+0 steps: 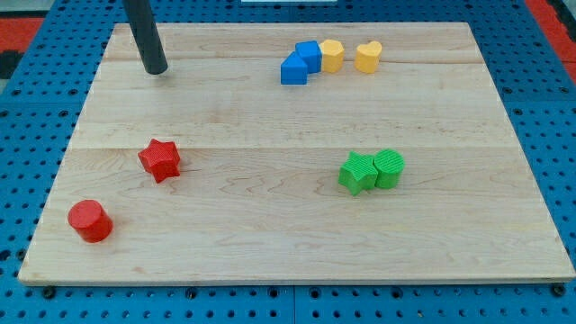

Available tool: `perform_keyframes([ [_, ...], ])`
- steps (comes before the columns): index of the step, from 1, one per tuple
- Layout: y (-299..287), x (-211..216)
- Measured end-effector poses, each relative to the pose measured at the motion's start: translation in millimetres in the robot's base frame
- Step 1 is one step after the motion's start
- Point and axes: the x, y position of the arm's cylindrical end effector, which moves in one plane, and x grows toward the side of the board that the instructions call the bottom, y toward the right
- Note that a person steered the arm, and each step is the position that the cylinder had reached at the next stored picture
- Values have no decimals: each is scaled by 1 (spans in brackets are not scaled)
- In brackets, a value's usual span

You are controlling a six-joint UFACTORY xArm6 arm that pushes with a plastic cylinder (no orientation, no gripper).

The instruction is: Point at red star

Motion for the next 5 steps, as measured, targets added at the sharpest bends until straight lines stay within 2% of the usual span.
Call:
perform_keyframes([
  [3,0,38],
  [5,0,115],
])
